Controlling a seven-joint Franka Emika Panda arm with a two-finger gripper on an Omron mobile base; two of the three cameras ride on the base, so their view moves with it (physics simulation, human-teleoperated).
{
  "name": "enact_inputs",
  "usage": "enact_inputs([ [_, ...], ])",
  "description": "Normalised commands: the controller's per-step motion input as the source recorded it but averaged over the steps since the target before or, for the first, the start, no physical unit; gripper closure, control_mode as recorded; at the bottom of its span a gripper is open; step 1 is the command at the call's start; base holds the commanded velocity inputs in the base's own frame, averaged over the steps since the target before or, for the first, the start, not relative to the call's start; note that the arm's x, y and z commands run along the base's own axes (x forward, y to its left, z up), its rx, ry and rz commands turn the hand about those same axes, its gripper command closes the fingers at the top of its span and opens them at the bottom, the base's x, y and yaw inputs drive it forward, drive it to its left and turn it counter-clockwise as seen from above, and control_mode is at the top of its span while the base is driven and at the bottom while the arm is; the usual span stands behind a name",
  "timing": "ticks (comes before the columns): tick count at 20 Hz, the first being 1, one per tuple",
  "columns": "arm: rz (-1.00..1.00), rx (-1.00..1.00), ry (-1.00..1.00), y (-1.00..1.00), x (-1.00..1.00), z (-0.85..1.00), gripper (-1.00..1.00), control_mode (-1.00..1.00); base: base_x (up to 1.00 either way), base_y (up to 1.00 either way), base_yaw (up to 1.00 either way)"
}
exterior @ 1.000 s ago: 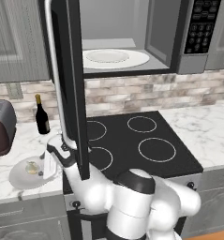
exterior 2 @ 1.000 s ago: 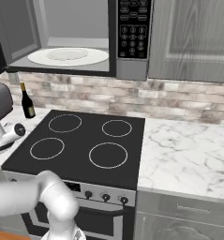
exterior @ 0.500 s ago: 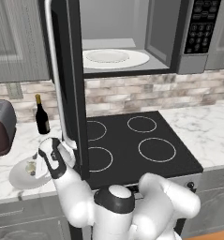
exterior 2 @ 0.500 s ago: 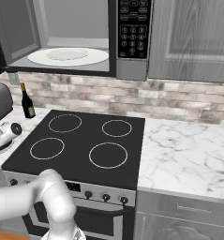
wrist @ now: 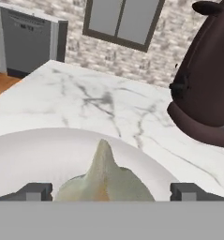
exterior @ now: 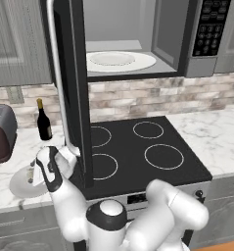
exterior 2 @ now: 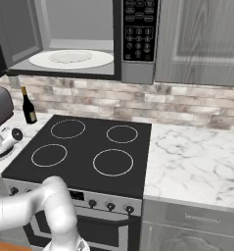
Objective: Pick the garlic from the counter and place it in the microwave.
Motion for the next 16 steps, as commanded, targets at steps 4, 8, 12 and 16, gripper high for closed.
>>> enact_inputs([
  [4,0.0,0.0,0.0,0.08,0.28,-0.33,-1.0,-1.0,0.0,0.0,0.0],
  [8,0.0,0.0,0.0,0.0,0.14,-0.33,-1.0,-1.0,0.0,0.0,0.0],
  [12,0.01,0.0,0.0,0.08,0.0,-0.38,-1.0,-1.0,0.0,0.0,0.0],
  [16,0.0,-0.01,0.04,0.04,-0.05,-0.55,1.0,-1.0,0.0,0.0,0.0],
])
